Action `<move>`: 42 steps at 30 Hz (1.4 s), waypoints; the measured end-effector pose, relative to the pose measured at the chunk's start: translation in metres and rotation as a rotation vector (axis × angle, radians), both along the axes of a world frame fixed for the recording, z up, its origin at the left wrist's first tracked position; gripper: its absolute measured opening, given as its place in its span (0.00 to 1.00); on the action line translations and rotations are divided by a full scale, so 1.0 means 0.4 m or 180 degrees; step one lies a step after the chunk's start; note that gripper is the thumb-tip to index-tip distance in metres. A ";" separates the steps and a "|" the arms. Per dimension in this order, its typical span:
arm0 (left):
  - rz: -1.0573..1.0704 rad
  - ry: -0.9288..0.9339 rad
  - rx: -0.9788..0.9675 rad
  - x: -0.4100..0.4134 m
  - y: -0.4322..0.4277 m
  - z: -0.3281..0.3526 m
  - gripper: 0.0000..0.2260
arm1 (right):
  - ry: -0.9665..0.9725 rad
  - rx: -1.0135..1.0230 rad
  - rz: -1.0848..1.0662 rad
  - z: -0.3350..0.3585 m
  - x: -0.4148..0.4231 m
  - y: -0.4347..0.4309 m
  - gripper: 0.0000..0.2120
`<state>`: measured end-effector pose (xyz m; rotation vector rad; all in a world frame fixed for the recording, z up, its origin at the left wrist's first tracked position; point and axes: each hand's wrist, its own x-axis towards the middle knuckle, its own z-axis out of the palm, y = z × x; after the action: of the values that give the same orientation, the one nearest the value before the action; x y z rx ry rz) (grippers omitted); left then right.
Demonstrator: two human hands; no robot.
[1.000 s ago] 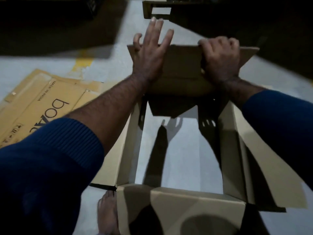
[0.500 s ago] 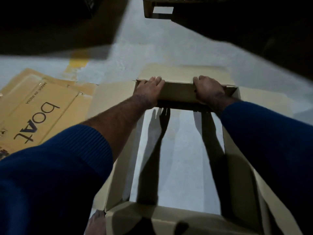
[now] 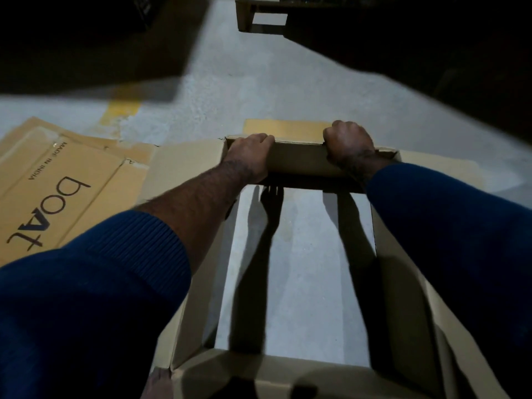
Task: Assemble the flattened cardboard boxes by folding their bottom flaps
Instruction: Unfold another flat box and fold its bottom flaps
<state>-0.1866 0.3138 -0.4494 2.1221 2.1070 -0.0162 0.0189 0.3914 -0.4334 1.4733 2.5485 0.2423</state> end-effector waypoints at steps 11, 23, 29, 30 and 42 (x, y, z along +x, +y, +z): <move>0.0085 0.0338 -0.0281 -0.076 -0.046 -0.049 0.46 | 0.0522 -0.0039 -0.0267 -0.033 0.184 0.005 0.14; 0.0100 0.0300 -0.0130 -0.079 -0.067 -0.066 0.44 | 0.0012 0.0083 -0.0236 -0.006 0.186 0.034 0.12; 0.0056 0.0317 -0.0152 -0.076 -0.058 -0.051 0.44 | 0.0544 -0.0157 0.0053 -0.046 0.120 0.005 0.16; 0.0061 0.0325 -0.0182 -0.077 -0.055 -0.048 0.44 | 0.0631 -0.0252 0.0228 -0.050 0.082 -0.002 0.18; 0.0137 0.0570 -0.0850 -0.066 -0.001 0.007 0.40 | 0.0950 -0.0511 0.0171 -0.060 -0.168 -0.099 0.22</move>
<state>-0.2130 0.3134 -0.4467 1.9817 2.1047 -0.4717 -0.0483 0.3516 -0.4572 1.4774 2.7608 -0.1863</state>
